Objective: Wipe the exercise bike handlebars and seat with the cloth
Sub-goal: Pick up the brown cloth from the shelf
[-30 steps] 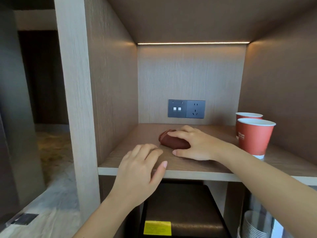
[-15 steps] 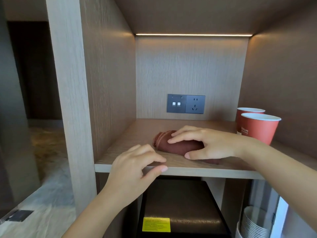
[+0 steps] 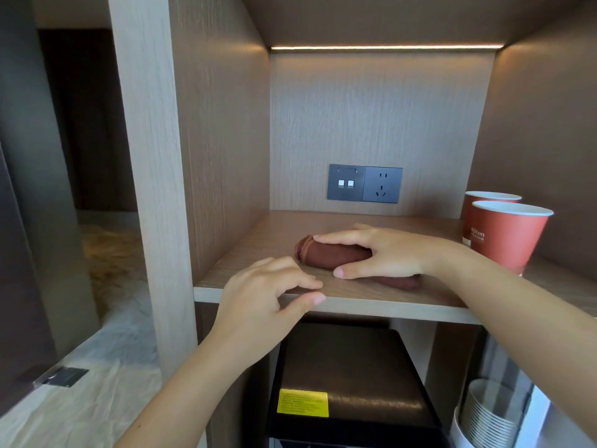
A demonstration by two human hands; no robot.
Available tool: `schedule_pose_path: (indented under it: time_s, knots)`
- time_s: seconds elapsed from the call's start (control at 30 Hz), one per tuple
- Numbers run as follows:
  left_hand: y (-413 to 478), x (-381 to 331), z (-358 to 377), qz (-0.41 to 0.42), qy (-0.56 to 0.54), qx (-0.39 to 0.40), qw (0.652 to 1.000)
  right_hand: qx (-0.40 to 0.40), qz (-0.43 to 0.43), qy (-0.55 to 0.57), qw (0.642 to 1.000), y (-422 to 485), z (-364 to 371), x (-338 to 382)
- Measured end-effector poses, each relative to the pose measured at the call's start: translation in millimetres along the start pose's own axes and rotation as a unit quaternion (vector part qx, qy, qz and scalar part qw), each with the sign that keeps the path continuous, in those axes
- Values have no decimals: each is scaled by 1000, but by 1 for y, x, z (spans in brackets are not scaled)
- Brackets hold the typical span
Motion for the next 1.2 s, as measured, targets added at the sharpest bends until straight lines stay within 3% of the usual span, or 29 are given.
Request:
schedule_pose_path:
  time_s: [0.47,0.7,0.9,1.03,1.2]
  knots:
    - [-11,2,-6,-28,-36,-11,999,-89,-79,26,993,-22,-12,33]
    - [-40,5,-44,-48,-84,-38,995,-153,-98,29,983,-34,-15,57]
    - [-72,4,-111,-76,-25,-101,992,-189,-150,57,969,-46,1,112]
    - [-104,-5,-151,-89,40,-111,989,-191,-194,136,953,-56,19,160]
    - [-173,-12,-219,-166,129,-131,969,-205,-249,173,931,-72,55,238]
Point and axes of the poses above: each hand's wrist, its own y-axis towards the middle knuckle, its own z-axis out of the palm, x = y × z, the point moved 10 cm from there along y, towards the middle knuckle, and after that the axes turned 5 degrees about -x, right-handed, at the moved point
